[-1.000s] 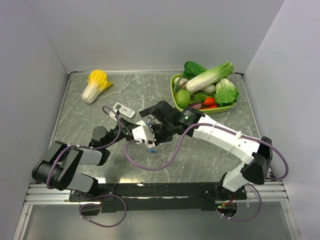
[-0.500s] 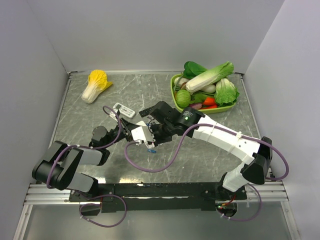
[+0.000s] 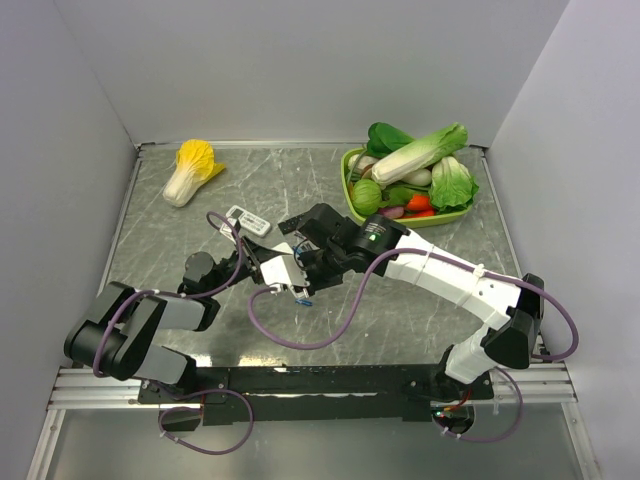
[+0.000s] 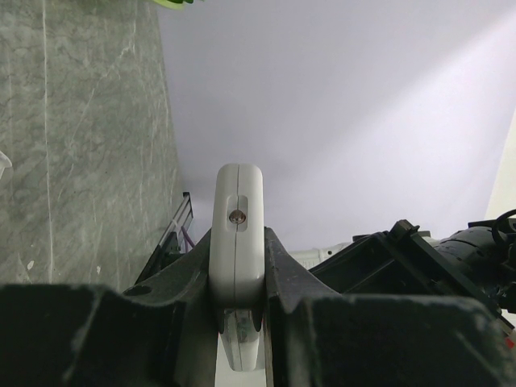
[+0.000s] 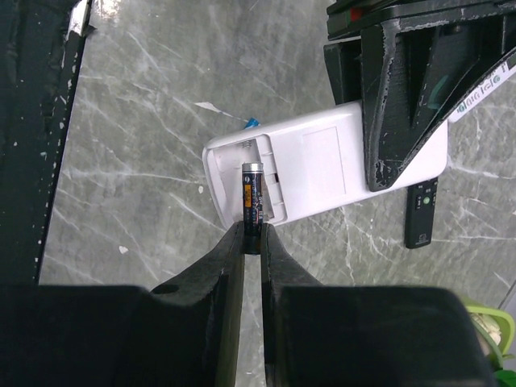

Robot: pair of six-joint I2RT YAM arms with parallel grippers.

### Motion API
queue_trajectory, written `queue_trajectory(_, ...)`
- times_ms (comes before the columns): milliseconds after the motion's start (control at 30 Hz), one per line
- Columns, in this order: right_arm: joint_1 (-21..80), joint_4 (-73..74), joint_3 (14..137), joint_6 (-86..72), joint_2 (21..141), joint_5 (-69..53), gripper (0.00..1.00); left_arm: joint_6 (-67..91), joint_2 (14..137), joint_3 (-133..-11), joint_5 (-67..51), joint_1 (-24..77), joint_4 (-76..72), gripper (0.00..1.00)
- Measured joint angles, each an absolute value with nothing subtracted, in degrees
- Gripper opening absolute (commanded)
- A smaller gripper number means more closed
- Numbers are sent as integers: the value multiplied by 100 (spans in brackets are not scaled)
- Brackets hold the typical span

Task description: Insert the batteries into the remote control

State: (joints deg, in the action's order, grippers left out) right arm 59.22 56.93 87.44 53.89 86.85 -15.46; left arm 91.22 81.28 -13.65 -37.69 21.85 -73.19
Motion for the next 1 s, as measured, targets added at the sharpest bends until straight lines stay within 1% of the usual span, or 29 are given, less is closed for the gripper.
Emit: queue_trajectory(1000, 5999, 5682, 8744, 5339, 8877, -1334, 0, 9094, 8003, -1365, -3769, 2185, -7317, 2)
